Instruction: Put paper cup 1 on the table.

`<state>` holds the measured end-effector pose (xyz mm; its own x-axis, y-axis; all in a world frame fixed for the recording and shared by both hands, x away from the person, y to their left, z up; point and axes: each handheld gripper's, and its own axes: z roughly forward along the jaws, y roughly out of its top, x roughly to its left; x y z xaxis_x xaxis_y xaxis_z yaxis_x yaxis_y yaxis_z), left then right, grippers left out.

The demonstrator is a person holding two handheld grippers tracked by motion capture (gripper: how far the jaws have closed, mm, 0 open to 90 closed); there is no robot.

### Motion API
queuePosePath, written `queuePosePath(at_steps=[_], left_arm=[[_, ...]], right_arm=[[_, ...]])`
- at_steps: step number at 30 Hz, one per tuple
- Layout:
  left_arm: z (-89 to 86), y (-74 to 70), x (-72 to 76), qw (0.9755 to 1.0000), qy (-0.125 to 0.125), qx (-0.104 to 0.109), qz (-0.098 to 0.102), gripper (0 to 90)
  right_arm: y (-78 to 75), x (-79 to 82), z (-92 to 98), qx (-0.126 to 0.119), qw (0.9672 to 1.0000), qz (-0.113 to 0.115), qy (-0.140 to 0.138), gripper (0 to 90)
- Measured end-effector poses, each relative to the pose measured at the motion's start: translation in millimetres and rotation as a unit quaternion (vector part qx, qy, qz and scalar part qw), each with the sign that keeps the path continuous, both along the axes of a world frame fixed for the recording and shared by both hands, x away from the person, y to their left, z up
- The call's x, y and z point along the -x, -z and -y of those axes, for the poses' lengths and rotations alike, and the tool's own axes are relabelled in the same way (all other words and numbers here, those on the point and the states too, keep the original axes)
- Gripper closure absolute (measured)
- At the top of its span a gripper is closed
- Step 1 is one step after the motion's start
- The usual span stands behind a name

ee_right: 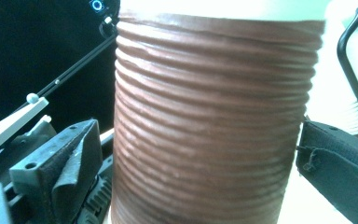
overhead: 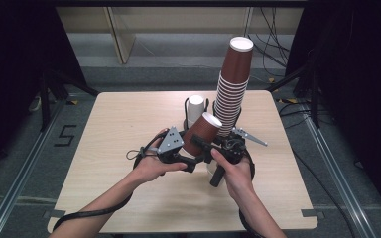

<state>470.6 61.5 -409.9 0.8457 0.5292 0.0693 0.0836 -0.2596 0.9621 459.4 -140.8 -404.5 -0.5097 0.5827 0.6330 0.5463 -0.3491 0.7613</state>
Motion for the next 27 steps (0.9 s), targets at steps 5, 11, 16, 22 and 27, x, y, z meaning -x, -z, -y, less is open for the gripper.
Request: queuePosePath(at_steps=[5, 11, 16, 22, 27], left_arm=[[-2.4, -1.0, -0.9, 1.0000, -0.003, -0.004, 0.002, 8.6], [-5.0, -1.9, -2.3, 1.0000, -0.006, -0.007, 0.000, 8.6], [-7.6, -2.9, -2.7, 0.9999, -0.004, -0.012, 0.001, 8.5], [-12.8, -3.1, -2.4, 0.9999, -0.005, -0.014, 0.000, 8.4], [-17.4, -4.4, -0.1, 0.9998, -0.003, -0.018, 0.000, 8.4]], right_arm=[[-1.2, 3.5, 8.2, 0.008, 0.9999, 0.000, -0.007, 0.9], [-1.8, 6.5, 20.7, 0.029, 0.9995, 0.011, -0.011, 1.5], [-1.6, 7.5, 30.7, 0.040, 0.9989, 0.021, -0.009, 2.2], [1.0, 8.9, 42.7, 0.054, 0.9983, 0.024, -0.004, 2.9], [2.0, 8.7, 51.9, 0.074, 0.9966, 0.036, 0.003, 3.6]])
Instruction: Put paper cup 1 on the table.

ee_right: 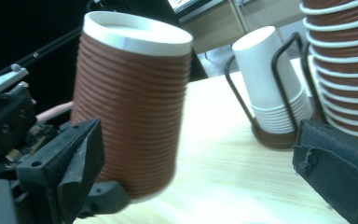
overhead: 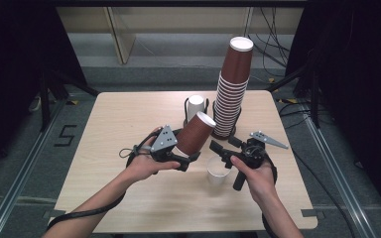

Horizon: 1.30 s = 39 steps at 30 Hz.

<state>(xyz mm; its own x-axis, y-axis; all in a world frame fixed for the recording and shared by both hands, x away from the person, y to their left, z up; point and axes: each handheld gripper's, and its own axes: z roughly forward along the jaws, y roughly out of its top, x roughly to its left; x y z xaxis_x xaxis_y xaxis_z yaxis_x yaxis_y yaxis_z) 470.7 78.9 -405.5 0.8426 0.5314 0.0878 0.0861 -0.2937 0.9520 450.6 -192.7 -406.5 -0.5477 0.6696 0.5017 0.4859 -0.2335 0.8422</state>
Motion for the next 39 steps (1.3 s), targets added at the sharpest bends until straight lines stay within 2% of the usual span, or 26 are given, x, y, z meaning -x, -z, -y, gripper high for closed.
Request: queuePosePath(at_steps=[8, 16, 19, 20, 29, 30, 31, 33, 36, 39], left_arm=[[-4.8, -1.2, 5.1, 0.9999, 0.008, -0.012, 0.004, 8.4], [-10.9, -1.3, 5.6, 0.9998, 0.006, -0.019, 0.003, 8.3], [-12.8, -0.8, 7.1, 0.9998, 0.007, -0.019, 0.002, 8.3], [-13.3, -0.6, 7.3, 0.9997, 0.009, -0.022, 0.003, 8.3], [-15.0, 1.1, 11.1, 0.9990, 0.022, -0.038, 0.001, 8.2], [-14.9, 1.2, 11.6, 0.9989, 0.025, -0.039, 0.000, 8.2], [-14.6, 1.7, 11.9, 0.9989, 0.028, -0.038, 0.001, 8.2], [-15.0, 1.5, 12.8, 0.9986, 0.031, -0.044, -0.001, 8.2], [-15.4, 2.1, 13.6, 0.9981, 0.036, -0.050, -0.001, 8.2], [-16.9, 2.6, 14.2, 0.9979, 0.038, -0.053, -0.001, 8.2]], right_arm=[[2.6, 1.9, 12.5, 0.031, 0.9994, 0.011, 0.005, 4.9], [3.3, 4.4, 18.7, 0.046, 0.9988, 0.016, 0.011, 6.9], [2.8, 4.6, 21.3, 0.063, 0.9977, 0.024, 0.008, 7.4], [3.2, 4.3, 22.2, 0.075, 0.9966, 0.031, 0.012, 7.9], [4.4, 5.5, 26.4, 0.119, 0.9919, 0.043, 0.007, 9.8], [4.3, 6.4, 26.1, 0.122, 0.9918, 0.038, 0.008, 9.9], [4.3, 6.2, 27.3, 0.131, 0.9904, 0.044, 0.009, 10.1], [3.7, 8.3, 27.2, 0.127, 0.9913, 0.034, 0.006, 10.7], [4.3, 7.9, 29.1, 0.143, 0.9886, 0.045, 0.005, 11.3], [3.8, 8.7, 29.8, 0.147, 0.9880, 0.045, 0.002, 11.5]])
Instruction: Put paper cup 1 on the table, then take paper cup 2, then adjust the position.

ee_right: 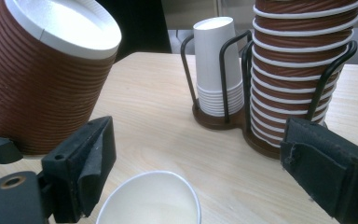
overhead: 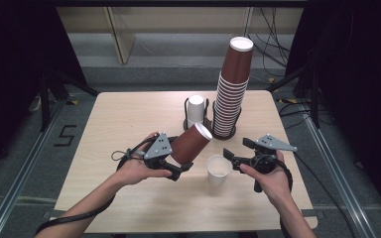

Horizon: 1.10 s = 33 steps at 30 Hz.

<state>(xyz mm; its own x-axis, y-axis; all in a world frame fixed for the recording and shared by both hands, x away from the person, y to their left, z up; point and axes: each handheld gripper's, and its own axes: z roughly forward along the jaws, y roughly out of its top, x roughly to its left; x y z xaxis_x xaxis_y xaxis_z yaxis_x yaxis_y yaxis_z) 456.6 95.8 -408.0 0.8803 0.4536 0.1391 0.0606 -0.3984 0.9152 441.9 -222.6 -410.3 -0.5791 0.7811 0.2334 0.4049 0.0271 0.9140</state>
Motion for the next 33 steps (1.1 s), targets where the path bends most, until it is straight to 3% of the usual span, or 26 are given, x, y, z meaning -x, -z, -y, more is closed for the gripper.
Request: queuePosePath(at_steps=[5, 6, 9, 10, 13, 21, 28, 32, 33], left_arm=[[-2.8, 1.0, 0.7, 1.0000, 0.003, -0.009, -0.002, 8.2], [-3.2, 1.2, 0.9, 0.9999, 0.004, -0.011, -0.001, 8.2], [-4.3, 1.7, 1.9, 0.9999, 0.005, -0.016, -0.002, 8.2], [-4.7, 1.8, 2.2, 0.9998, 0.006, -0.017, -0.002, 8.2], [-6.3, 1.3, 3.0, 0.9998, 0.006, -0.017, -0.002, 8.2], [-10.0, 1.6, 5.5, 0.9998, 0.007, -0.021, -0.003, 8.2], [-13.5, 1.2, 7.2, 0.9994, 0.013, -0.030, -0.004, 8.2], [-13.5, -0.5, 8.9, 0.9991, 0.020, -0.037, -0.003, 8.2], [-13.4, -0.8, 9.4, 0.9991, 0.021, -0.037, -0.003, 8.2]], right_arm=[[-0.8, 0.1, 4.8, 0.015, 0.9998, 0.010, 0.001, 11.8], [-0.6, 1.0, 4.2, 0.004, 1.0000, 0.002, 0.000, 11.8], [-0.3, 1.2, 5.6, 0.009, 0.9999, 0.006, -0.001, 12.0], [-0.4, 1.2, 6.8, 0.021, 0.9997, 0.016, 0.005, 12.0], [-1.0, 3.1, 5.1, 0.008, 0.9999, 0.007, -0.002, 12.0], [-1.6, 4.3, 5.6, 0.017, 0.9998, 0.008, 0.007, 12.0], [-0.5, 2.6, 6.2, 0.024, 0.9995, 0.020, -0.008, 12.4], [-0.2, 5.5, 5.1, 0.018, 0.9997, 0.007, -0.014, 13.1], [-0.6, 5.1, 6.6, 0.026, 0.9994, 0.015, -0.016, 13.4]])
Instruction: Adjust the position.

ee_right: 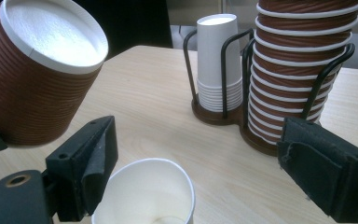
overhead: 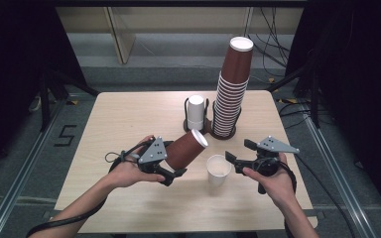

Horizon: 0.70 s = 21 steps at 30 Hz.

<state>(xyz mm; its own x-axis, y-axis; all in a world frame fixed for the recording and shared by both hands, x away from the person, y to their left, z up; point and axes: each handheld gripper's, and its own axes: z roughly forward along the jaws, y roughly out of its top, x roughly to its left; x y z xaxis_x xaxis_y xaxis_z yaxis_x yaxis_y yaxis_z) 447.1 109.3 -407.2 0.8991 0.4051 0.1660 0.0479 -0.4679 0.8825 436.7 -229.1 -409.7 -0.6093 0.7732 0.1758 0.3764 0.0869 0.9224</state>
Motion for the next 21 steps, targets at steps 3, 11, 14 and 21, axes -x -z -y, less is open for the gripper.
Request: queuePosePath(at_steps=[3, 11, 14, 21], left_arm=[[0.2, -0.1, 2.7, 1.0000, 0.007, -0.007, -0.001, 8.2], [2.3, 1.5, 9.9, 0.9991, 0.032, -0.027, -0.004, 8.2], [2.7, 1.3, 11.2, 0.9985, 0.041, -0.035, -0.007, 8.2], [2.8, 5.4, 14.1, 0.9968, 0.057, -0.054, -0.017, 8.2]], right_arm=[[-0.3, 0.8, 1.9, 0.009, 0.9998, 0.012, -0.009, 14.5], [-2.7, 6.0, 4.6, 0.027, 0.9990, 0.017, -0.031, 15.0], [-1.5, 7.7, 4.7, 0.034, 0.9976, 0.024, -0.055, 15.1], [0.2, 15.5, 2.0, 0.073, 0.9915, 0.019, -0.105, 15.4]])
